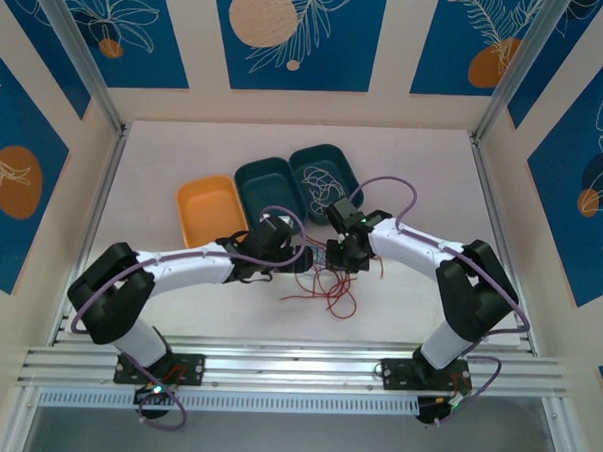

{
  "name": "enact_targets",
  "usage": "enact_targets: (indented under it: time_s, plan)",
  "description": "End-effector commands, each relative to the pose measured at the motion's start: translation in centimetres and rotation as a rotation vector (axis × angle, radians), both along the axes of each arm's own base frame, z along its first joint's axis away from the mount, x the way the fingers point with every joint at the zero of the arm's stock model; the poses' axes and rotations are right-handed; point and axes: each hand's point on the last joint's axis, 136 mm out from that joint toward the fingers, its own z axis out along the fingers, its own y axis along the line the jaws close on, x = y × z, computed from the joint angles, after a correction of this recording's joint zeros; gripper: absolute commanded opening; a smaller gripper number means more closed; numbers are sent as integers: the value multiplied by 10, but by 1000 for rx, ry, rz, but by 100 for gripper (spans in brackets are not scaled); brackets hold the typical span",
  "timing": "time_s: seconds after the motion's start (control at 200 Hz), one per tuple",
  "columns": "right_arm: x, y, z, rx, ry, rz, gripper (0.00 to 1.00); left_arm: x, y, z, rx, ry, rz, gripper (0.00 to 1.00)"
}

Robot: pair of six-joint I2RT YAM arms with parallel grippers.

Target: Untangle the cables

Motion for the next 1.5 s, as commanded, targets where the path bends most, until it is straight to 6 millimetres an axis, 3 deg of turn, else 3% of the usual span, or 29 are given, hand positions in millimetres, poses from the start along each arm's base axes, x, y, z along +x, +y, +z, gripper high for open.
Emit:
enact_targets:
  time_s: [0.0, 0.205, 1.075, 1.255, 1.496]
  plan:
    - [6, 1, 3, 10, -5, -16, 19, 1, 0, -1, -13, 7, 0, 86]
    - [10, -4, 17, 10, -37, -24, 0, 1, 1, 2, -16, -7, -3, 84]
    - [9, -20, 156, -13, -426, 93, 0, 6, 3, 26, -55, -102, -5, 84]
    - [10, -18, 181, -22, -516, 134, 0, 8, 4, 40, -67, -157, -20, 85]
    - [18, -18, 197, -48, -587, 159, 0, 19, 10, 70, -50, -278, -36, 85]
